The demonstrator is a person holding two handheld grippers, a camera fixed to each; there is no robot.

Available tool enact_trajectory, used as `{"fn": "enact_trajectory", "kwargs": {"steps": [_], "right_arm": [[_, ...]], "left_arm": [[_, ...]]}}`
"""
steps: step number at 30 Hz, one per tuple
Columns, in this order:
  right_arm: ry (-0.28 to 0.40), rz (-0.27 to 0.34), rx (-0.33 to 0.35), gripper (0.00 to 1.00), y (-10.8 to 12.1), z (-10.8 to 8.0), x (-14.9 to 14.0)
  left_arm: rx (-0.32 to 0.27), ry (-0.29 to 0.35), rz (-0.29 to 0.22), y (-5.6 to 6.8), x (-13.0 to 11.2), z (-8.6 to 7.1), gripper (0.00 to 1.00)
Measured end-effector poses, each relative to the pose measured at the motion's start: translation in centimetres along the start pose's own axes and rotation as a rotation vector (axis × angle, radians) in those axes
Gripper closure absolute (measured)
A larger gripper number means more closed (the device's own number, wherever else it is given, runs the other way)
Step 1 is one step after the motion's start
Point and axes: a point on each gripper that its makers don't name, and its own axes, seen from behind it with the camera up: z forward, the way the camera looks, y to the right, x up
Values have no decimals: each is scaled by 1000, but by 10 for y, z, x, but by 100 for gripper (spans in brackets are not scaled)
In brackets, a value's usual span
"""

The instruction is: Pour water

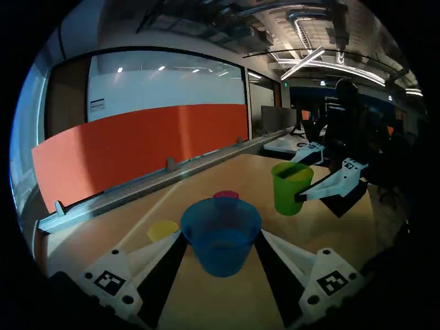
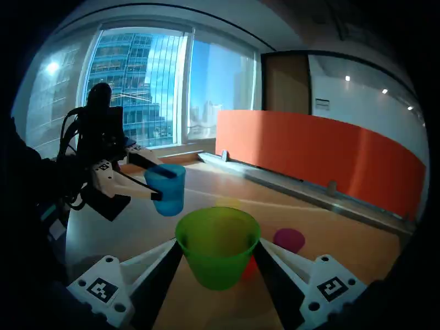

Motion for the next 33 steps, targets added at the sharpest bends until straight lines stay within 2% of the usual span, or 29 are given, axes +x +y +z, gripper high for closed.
{"fn": "enact_trajectory", "kwargs": {"steps": [14,20,33], "right_arm": [[39,-7,20,10,-10,7,13],[52,-12,53,11,-20,12,18],[84,13,137,11,-43,29,28]], "left_arm": [[32,44,11,-9,15,-12,16],[46,52,21,-14,17,-14,16],[102,82,128,-28,41,-22,16]]}}
